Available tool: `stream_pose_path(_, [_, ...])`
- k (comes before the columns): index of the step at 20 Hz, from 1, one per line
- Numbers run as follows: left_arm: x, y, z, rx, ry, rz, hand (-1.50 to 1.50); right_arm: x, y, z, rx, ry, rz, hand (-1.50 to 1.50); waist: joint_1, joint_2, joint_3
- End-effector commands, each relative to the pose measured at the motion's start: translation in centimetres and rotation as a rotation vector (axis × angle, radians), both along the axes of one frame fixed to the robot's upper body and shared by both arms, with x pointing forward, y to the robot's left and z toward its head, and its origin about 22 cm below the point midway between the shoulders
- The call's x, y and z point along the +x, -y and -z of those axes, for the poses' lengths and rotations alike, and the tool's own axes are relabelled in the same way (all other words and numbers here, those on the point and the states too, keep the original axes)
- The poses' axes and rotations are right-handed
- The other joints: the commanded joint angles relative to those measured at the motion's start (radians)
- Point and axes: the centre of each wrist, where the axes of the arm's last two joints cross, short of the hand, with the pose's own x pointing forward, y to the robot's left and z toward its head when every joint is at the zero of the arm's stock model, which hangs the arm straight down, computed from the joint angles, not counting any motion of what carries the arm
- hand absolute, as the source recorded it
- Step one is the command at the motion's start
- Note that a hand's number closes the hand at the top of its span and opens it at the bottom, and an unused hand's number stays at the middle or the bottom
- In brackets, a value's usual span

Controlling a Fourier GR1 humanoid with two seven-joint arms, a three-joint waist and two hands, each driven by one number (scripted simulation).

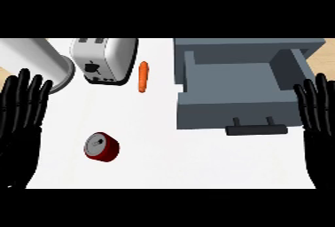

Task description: Pick up the can, place it into the drawer and close the drawer

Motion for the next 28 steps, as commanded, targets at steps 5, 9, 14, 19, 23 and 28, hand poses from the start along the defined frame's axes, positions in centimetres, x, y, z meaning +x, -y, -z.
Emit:
stream_pose_path(5, [-3.7, 1.4, 0.0, -0.050, -0.008, -0.469, -1.50, -0.5, 0.3, -0.1, 0.017, -0.005, 0.025, -1.50, 0.056, -0.013, 0.008])
stream_pose_path(9, [-4.8, -0.2, 4.0, -0.225, -0.321, -0.757, -1.50, -1.1, 2.3, 2.8, 0.051, -0.241, 0.160, -1.50, 0.059, -0.004, 0.006])
stream_pose_path(14, [-7.9, 4.4, 3.7, -0.272, -0.351, -0.827, -1.50, 0.1, 2.7, 1.8, 0.074, -0.284, 0.148, -1.50, 0.044, -0.006, 0.006])
stream_pose_path(19, [-8.4, 7.4, 1.9, -0.284, -0.315, -0.845, -1.50, -0.3, 0.5, 1.2, 0.072, -0.264, 0.143, -1.50, 0.030, -0.004, 0.005])
stream_pose_path(23, [-7.0, 8.9, 2.5, -0.256, -0.330, -0.852, -1.50, 0.0, 3.9, 1.1, 0.075, -0.283, 0.143, -1.50, 0.027, -0.004, 0.005])
stream_pose_path(28, [-5.8, 8.9, 2.3, -0.274, -0.404, -0.843, -1.50, -2.0, 4.0, 2.6, 0.055, -0.273, 0.138, -1.50, 0.023, -0.004, 0.005])
